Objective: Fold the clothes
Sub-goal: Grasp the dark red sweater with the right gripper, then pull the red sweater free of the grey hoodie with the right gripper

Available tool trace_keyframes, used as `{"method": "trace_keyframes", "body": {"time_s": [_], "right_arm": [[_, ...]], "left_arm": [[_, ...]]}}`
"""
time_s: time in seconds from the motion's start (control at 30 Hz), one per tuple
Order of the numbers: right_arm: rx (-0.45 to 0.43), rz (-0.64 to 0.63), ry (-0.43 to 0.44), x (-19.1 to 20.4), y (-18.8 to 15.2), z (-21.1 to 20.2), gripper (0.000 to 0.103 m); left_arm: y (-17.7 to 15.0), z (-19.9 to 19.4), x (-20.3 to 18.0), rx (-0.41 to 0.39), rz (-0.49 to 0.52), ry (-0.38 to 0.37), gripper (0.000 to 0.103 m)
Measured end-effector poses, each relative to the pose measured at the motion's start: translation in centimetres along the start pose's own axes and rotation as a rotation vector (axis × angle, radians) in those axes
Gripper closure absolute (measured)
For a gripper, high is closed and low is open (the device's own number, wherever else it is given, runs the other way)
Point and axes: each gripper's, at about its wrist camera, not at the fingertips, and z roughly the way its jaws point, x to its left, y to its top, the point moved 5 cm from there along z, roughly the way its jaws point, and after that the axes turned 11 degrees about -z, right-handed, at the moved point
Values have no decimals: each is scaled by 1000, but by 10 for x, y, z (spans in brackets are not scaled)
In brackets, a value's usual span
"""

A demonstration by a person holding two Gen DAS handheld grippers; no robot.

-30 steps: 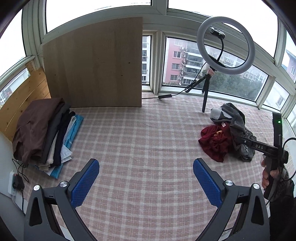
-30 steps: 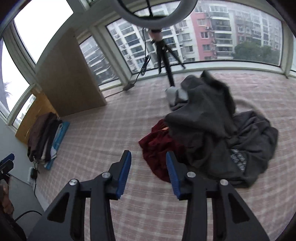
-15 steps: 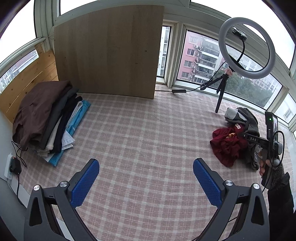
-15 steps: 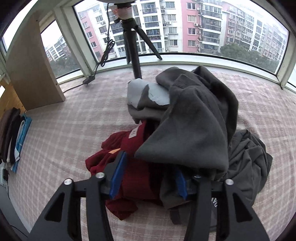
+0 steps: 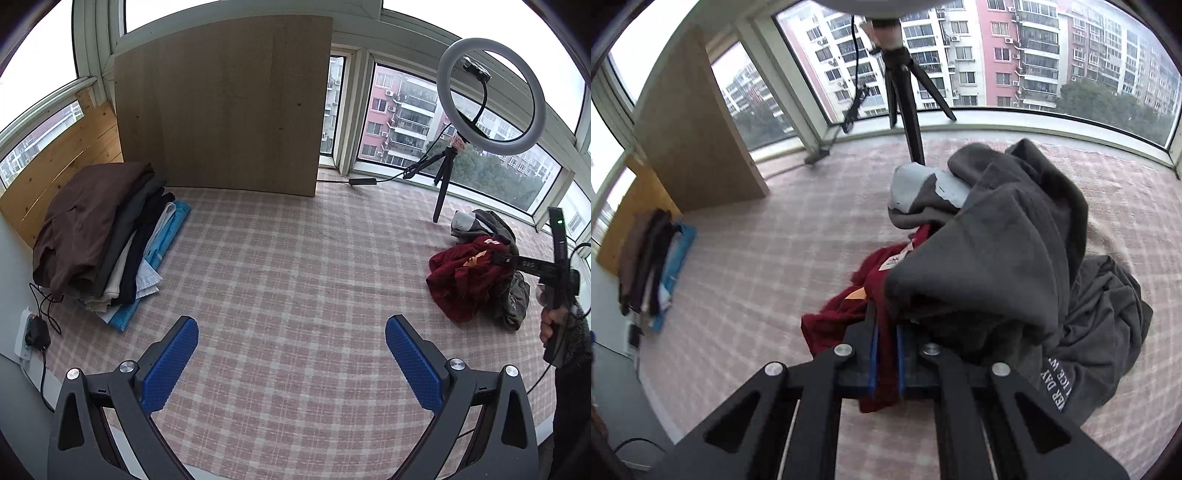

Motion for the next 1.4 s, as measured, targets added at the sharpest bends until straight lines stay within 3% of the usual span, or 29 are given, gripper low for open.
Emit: {"method": "trace_keyframes", "body": {"time_s": [0.17,0.23,0.33,0.47,0.6,0.8,0.9,0.97,1.07,1.23,1.27,1.33,1.4], "right_arm": [[-100,56,81,27,0,-69,96],[-129,58,65,43,-2,-86,96],[-135,11,-38,74,-8,-92,96],[-69,-63,-331,85,-7,-84,96],[-2,81,-346,74,-34,-84,95],[23,173,-348,86,-93,-100,95],[34,183,-351,95,-109,-101,95],[57,170,-398,95,-121,-99,93],[68,215,-349,88,-143,-91,89],[65,156,-281,109,-148,-85,91],[74,146,-305,109,-147,-83,89],[96,127,-370,107,-145,-78,71],[106,123,-359,104,-144,-70,67]], "left_arm": [[11,5,12,1,4,-52,1],[15,3,16,-4,19,-86,1],[20,1,26,-6,60,-123,1],[26,-6,54,-5,91,-167,1],[29,-6,91,5,90,-186,1],[31,13,129,69,29,-207,1],[30,18,128,86,43,-221,1],[27,17,121,85,64,-225,1],[23,14,111,84,96,-232,1],[16,11,94,81,148,-243,1],[14,10,91,81,159,-245,1],[12,7,87,78,168,-249,1],[10,3,86,72,169,-249,1]]}}
